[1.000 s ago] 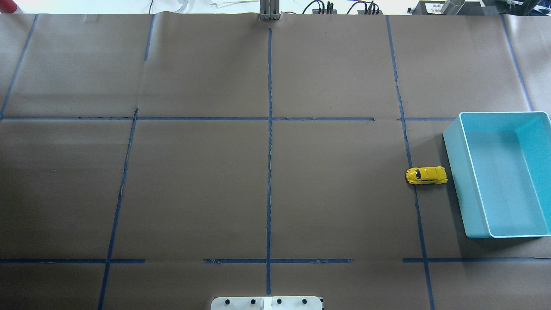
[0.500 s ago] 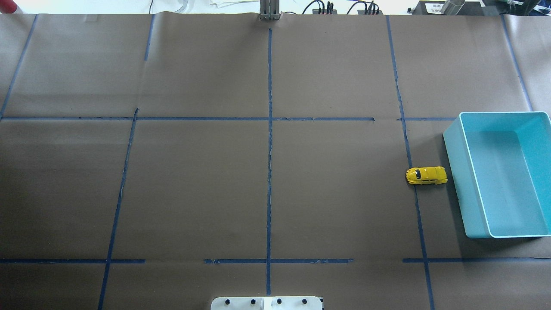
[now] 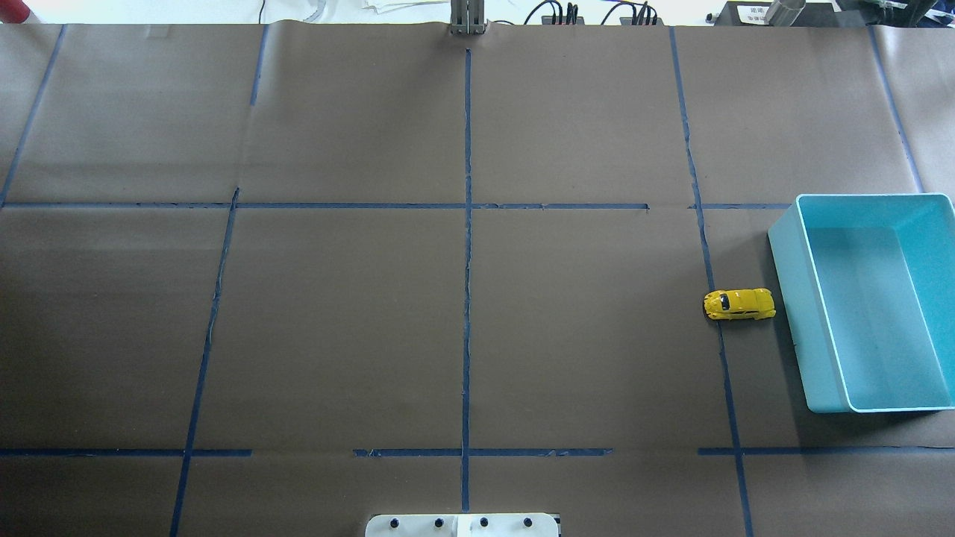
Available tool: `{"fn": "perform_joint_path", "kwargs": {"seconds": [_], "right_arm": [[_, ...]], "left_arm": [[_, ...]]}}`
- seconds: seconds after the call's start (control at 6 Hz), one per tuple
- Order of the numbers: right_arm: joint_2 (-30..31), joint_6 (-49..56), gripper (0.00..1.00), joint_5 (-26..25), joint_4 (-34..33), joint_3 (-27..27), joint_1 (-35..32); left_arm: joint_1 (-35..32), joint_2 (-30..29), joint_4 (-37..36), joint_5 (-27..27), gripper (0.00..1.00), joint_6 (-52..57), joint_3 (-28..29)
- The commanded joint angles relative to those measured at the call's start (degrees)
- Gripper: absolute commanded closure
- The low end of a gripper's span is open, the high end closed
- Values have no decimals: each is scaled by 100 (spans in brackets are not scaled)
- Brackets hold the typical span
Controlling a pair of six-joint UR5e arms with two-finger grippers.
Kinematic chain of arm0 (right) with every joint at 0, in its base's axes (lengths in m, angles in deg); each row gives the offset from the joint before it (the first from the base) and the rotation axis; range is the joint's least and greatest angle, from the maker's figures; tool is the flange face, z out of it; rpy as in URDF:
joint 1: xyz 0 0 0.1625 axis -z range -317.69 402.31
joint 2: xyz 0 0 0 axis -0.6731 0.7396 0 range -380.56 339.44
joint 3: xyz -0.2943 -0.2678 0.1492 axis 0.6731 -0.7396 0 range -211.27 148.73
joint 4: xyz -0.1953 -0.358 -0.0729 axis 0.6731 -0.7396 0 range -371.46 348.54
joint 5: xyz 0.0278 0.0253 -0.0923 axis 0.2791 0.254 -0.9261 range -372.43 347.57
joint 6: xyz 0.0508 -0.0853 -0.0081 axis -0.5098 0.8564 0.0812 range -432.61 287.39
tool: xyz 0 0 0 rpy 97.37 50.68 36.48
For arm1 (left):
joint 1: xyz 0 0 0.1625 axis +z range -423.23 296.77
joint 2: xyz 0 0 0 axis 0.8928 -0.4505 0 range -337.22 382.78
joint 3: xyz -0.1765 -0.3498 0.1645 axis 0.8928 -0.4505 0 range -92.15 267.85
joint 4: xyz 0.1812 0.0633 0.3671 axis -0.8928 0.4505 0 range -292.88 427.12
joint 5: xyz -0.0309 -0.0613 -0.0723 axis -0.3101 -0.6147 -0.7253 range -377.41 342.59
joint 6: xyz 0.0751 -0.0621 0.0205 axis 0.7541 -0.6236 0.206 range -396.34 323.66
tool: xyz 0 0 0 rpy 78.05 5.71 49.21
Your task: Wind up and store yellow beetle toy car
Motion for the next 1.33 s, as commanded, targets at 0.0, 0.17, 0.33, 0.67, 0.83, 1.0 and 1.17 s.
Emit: {"fn": "perform_joint_path", "kwargs": {"seconds": [0.0,0.17,0.33,0.67,0.83,1.0,1.17], "right_arm": [[-530,-24,0,497,36,187,489],[-681,-24,0,535,314,352,709],[-656,20,0,484,1266,371,1085],[-124,151,0,675,1896,363,1185],[289,213,0,1077,2621,311,1185],[250,239,0,1046,2733,153,1307],[223,318,0,1037,2734,143,1578]], "left_arm": [[-6,8,-15,-24,0,0,48],[2,8,-32,-24,0,0,74],[2,-35,-267,-41,0,9,75],[2,-18,-287,-41,0,44,66],[2,-18,-261,-33,0,61,66],[2,-27,-252,-41,0,53,66],[2,-27,-252,-41,0,53,66]]}}
